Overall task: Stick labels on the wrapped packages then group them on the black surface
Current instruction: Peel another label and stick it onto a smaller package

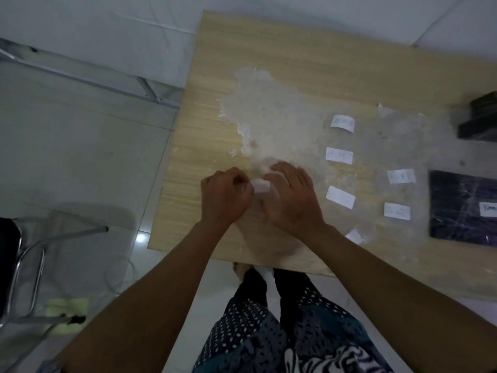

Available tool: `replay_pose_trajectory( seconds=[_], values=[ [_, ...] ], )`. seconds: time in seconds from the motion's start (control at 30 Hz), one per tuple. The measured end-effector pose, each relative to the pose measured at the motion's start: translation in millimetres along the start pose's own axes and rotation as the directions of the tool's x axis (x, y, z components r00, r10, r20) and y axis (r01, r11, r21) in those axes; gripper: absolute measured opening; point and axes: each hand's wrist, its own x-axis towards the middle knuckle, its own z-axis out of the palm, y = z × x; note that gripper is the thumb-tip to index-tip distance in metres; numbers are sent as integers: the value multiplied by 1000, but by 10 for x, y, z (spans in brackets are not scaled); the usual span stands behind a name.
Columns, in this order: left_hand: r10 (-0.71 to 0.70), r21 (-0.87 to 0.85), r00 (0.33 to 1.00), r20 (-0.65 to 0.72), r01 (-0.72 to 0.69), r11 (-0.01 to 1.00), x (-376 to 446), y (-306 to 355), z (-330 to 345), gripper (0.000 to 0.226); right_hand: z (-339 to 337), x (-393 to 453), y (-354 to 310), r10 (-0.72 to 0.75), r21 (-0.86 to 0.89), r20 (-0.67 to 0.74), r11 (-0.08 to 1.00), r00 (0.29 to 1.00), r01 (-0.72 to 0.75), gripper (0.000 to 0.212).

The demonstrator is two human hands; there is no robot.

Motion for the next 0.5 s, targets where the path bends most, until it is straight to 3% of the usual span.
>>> replay_pose_trajectory(
  seconds=[0.1,0.2,0.33,0.43,0.5],
  values=[
    [-186,-250,983,1,180,951,85,150,-111,8,-60,-28,-29,-64,-87,-52,994,997,59,48],
    [-232,-409,969,88,248,878,106,311,-237,11,-96,8,-80,-33,-97,-99,995,995,23,51],
    [-189,-533,968,163,248,809,55,514,-363,13,-229,64,-164,8,-43,-245,999,969,-19,22],
    [-177,-590,971,162,239,771,23,622,-369,14,-339,73,-189,161,78,-293,986,942,-144,12],
    [-165,-600,978,124,207,772,10,678,-333,23,-448,69,-174,310,264,-315,937,897,-231,11]
  ],
)
